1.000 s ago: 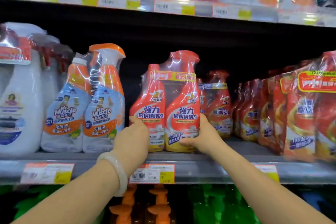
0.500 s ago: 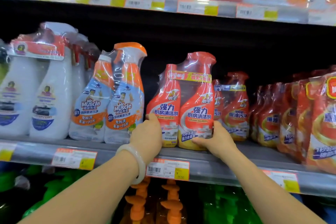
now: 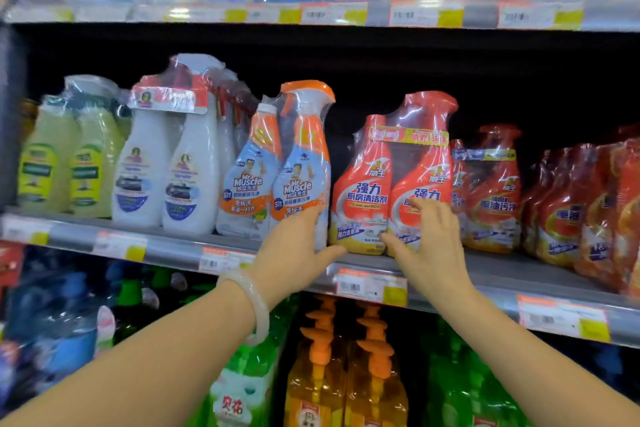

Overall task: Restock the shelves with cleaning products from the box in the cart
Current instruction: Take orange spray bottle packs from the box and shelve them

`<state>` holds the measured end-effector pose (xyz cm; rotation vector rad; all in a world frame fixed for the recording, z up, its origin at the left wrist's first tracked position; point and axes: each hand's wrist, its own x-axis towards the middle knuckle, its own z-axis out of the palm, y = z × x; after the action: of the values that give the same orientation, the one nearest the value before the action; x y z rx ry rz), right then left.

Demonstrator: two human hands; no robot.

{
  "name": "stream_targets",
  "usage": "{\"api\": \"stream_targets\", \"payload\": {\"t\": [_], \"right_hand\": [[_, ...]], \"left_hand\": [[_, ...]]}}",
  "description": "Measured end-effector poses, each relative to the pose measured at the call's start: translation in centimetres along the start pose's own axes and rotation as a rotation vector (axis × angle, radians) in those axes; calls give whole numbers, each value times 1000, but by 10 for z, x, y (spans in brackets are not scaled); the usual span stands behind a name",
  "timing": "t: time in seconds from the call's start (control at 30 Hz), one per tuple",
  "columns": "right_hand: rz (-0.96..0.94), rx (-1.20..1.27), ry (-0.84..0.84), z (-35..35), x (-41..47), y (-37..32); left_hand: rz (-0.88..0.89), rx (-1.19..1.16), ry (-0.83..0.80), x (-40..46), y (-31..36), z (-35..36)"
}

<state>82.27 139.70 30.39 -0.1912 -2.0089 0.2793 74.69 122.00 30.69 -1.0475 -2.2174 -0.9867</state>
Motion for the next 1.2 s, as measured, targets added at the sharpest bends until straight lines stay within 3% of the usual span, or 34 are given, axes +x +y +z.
{"api": "stream_targets", "payload": {"t": [0.13,0.23,0.47,0.63,0.9,1.2], "right_hand": [[-212,-4,-110,38,-29,-77],[-285,35,-295,81,-55,-153],[-451,75,-845,222,-162,-372],[-629,170,-1072,294,-264,-524],[-834,259,-1246,376,-351,-691],[-891,320,-1319,529,-330,-839]], "left_hand": [[-9,362,-32,-40,-52,-42],[-84,567,-86,-85,-113,-87],[-499,729,-271,-257,-290,-231],[-782,745,-327,-378,-371,-329],[-1118,738,-385,-486,-474,-432],[-1250,760,-356,-494,-640,-519]]}}
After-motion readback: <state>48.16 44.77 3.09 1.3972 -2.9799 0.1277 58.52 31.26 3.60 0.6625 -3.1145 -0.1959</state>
